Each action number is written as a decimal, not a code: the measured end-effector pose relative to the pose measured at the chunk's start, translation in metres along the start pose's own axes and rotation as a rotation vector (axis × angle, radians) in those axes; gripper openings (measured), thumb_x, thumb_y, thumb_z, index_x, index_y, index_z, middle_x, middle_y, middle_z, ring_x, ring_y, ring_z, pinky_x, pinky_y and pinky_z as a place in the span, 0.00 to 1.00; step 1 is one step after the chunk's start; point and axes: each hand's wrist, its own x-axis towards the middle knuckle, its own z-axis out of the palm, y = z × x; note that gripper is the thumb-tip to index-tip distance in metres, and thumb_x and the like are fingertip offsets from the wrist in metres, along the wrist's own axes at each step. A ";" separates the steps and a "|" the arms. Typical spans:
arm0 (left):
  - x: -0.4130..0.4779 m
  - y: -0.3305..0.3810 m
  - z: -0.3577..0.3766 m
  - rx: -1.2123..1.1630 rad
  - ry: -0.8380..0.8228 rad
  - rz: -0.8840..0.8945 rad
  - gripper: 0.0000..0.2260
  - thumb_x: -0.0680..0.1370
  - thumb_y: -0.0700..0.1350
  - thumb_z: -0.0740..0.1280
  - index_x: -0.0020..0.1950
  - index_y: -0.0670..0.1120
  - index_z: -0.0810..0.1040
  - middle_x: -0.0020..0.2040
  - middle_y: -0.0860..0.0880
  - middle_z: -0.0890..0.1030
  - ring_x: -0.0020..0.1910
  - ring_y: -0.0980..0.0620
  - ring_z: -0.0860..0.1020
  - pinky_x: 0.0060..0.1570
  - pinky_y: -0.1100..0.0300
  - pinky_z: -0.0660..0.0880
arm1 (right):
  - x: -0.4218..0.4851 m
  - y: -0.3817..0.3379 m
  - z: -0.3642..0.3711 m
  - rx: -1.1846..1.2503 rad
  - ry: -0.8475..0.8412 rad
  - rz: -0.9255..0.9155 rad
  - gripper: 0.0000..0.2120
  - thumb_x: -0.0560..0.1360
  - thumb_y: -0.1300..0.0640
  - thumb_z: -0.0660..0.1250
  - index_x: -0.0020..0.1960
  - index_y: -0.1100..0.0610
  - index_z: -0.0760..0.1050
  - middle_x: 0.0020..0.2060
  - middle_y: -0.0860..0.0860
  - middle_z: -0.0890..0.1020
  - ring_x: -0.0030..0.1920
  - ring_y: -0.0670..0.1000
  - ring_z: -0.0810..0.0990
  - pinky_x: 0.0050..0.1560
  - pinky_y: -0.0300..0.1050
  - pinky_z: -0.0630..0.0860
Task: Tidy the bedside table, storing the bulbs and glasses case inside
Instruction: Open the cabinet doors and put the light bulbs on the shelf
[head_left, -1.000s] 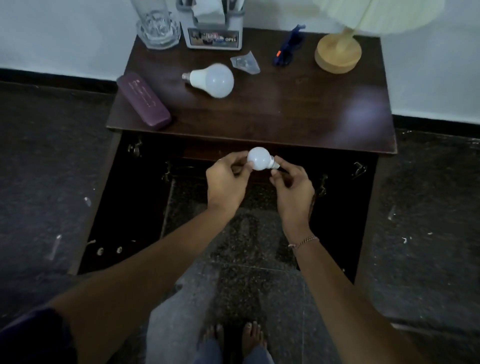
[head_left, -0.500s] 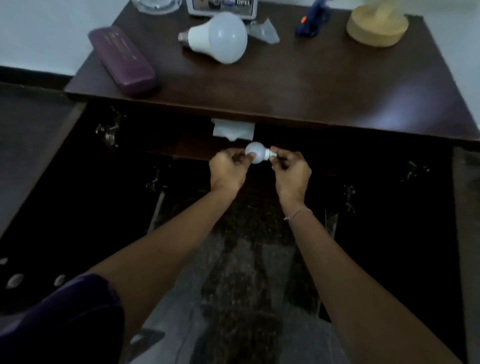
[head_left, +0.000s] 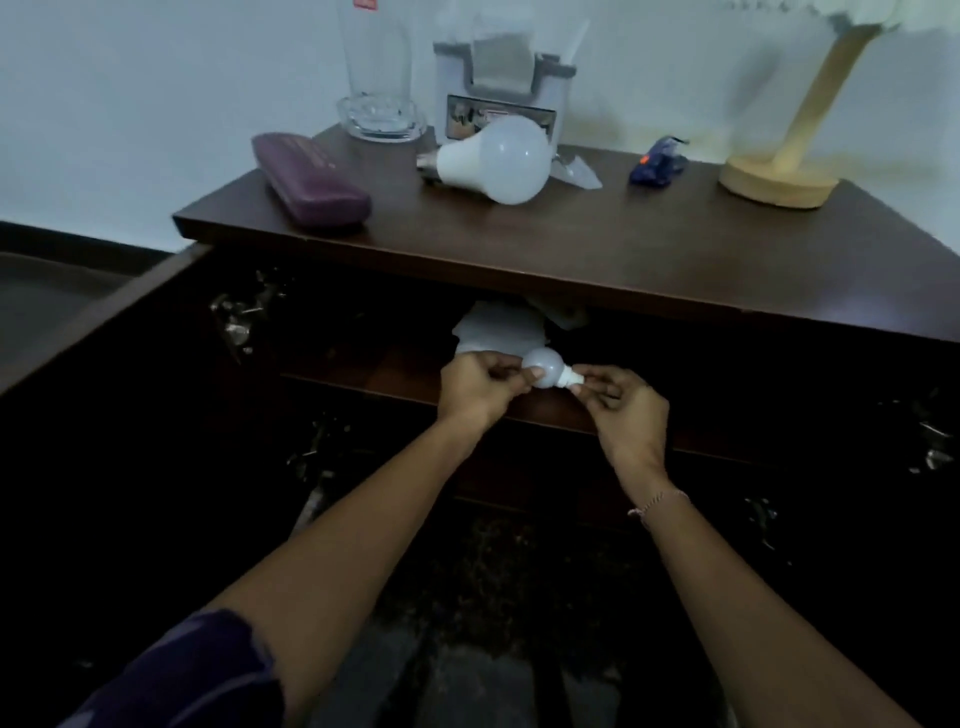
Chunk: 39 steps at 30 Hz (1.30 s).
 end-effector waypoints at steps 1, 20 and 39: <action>-0.003 0.004 0.000 0.048 0.006 0.011 0.17 0.67 0.46 0.76 0.53 0.40 0.82 0.47 0.47 0.84 0.43 0.56 0.81 0.45 0.71 0.76 | 0.001 -0.002 -0.001 0.019 -0.005 0.022 0.12 0.70 0.66 0.71 0.52 0.61 0.79 0.47 0.52 0.81 0.42 0.41 0.78 0.40 0.18 0.70; -0.021 0.024 -0.002 0.112 -0.046 -0.045 0.19 0.67 0.37 0.76 0.57 0.39 0.80 0.52 0.42 0.83 0.53 0.49 0.81 0.57 0.61 0.74 | 0.003 -0.010 -0.012 0.124 -0.084 0.227 0.23 0.66 0.73 0.72 0.59 0.63 0.75 0.53 0.56 0.79 0.50 0.48 0.78 0.45 0.25 0.74; -0.037 0.064 -0.048 0.169 0.033 -0.243 0.10 0.77 0.43 0.62 0.47 0.40 0.81 0.43 0.44 0.82 0.42 0.49 0.80 0.44 0.60 0.75 | -0.010 -0.060 -0.025 -0.109 -0.019 0.297 0.10 0.72 0.65 0.69 0.53 0.66 0.78 0.52 0.59 0.80 0.52 0.56 0.79 0.53 0.41 0.71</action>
